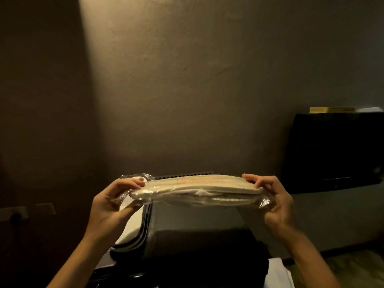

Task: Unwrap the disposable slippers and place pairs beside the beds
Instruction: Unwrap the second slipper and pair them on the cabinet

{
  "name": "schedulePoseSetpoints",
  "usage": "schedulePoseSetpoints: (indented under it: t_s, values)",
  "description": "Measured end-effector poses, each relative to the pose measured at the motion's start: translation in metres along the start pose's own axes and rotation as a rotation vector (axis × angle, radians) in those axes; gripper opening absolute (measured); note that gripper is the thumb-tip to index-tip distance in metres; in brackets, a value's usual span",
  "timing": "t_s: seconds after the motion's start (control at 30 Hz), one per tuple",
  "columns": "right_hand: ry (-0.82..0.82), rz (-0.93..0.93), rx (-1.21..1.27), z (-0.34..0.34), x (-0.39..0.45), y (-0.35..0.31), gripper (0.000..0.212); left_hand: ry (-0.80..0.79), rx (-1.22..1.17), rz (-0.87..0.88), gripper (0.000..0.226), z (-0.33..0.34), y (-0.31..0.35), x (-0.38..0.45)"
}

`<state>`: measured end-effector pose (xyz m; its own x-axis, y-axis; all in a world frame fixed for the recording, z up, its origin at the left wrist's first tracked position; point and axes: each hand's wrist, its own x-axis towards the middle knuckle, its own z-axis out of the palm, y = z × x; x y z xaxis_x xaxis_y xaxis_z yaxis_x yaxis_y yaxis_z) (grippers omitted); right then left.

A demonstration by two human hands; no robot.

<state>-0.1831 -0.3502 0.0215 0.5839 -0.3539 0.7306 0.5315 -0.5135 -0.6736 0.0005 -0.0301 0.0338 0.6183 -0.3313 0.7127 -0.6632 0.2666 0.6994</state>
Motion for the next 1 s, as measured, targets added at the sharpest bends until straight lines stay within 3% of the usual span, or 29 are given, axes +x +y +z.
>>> schedulePoseSetpoints:
  t_s: [0.17,0.23,0.4,0.53,0.7,0.8,0.87,0.93,1.0]
  values:
    - [0.016,0.036,0.013,0.004,-0.005,-0.002,0.050,-0.015,0.003,0.040,0.032,0.003,0.003,-0.003]
    - [0.027,0.046,0.006,0.001,-0.002,-0.006,0.049,-0.016,0.006,-0.043,0.038,0.000,0.005,-0.001]
    - [0.029,0.406,0.253,-0.001,0.004,-0.006,0.047,0.071,-0.020,-0.347,0.053,-0.002,-0.001,0.002]
    - [-0.011,0.382,0.135,-0.001,0.005,-0.007,0.019,-0.055,-0.092,-0.490,0.046,-0.005,-0.009,-0.001]
    - [-0.052,0.448,0.202,-0.007,0.007,0.000,0.026,-0.124,-0.245,-0.578,0.023,-0.004,0.008,0.006]
    - [-0.028,0.547,0.279,-0.010,0.013,0.011,0.022,-0.157,-0.350,-0.655,0.037,0.002,0.037,0.010]
    - [0.028,0.648,0.338,-0.006,0.016,0.022,0.013,-0.227,-0.319,-0.604,0.034,0.016,0.062,0.011]
    - [0.065,0.732,0.396,0.000,0.017,0.035,0.020,-0.360,-0.244,-0.437,0.022,0.038,0.090,0.008]
    - [0.056,0.791,0.448,0.006,0.018,0.042,0.024,-0.522,-0.096,-0.259,0.026,0.062,0.113,0.002]
